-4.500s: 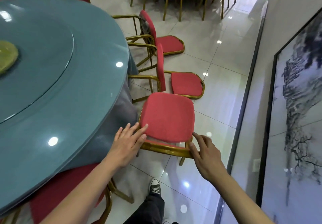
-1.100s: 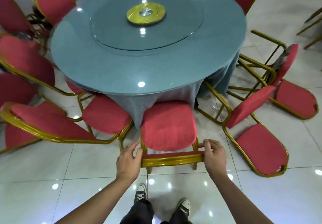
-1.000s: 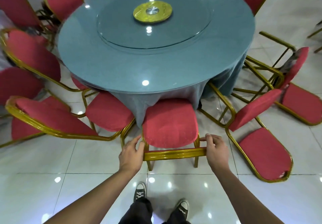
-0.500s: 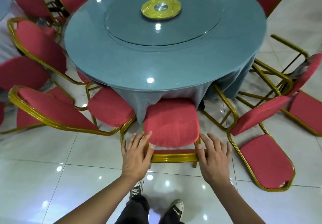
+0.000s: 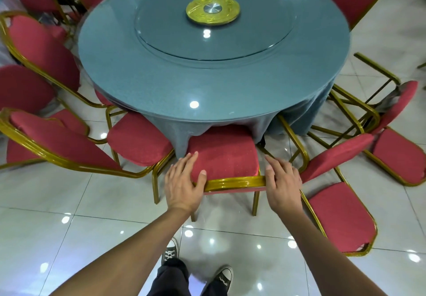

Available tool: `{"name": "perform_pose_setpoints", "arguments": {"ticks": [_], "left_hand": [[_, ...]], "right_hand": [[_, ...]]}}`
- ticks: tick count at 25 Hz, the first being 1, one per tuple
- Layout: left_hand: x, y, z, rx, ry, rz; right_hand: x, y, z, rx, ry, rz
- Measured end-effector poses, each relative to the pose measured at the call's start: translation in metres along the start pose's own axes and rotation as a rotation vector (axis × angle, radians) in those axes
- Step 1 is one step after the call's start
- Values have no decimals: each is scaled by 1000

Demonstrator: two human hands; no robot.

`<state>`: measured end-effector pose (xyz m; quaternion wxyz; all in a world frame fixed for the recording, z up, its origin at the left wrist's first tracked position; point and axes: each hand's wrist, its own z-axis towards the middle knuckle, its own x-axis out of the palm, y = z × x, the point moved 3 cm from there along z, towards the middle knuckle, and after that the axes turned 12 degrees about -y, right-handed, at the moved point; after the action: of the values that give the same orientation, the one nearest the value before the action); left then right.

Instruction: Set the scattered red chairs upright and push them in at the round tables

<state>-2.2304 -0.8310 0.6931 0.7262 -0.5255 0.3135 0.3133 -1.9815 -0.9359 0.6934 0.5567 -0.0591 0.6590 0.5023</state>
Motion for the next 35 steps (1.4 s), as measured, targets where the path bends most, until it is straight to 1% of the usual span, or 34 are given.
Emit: {"name": "perform_pose_setpoints", "arguments": {"ticks": [2, 6, 11, 17, 21, 26, 35], "left_hand": [[2, 2, 9, 1, 11, 11], [-1, 19, 14, 45, 58, 63], [1, 25, -7, 48, 123, 114], [-6, 17, -10, 35, 212, 179], [-14, -4, -15, 42, 251, 174], [-19, -42, -25, 23, 291, 179], [1, -124, -41, 213, 301, 120]], "right_hand": [[1, 5, 9, 1, 50, -10], [7, 12, -1, -15, 74, 8], [10, -3, -18, -15, 85, 23], [14, -14, -18, -32, 120, 22], [3, -20, -20, -40, 159, 17], [-29, -19, -20, -56, 127, 29], [-96, -53, -9, 1, 28, 70]]}}
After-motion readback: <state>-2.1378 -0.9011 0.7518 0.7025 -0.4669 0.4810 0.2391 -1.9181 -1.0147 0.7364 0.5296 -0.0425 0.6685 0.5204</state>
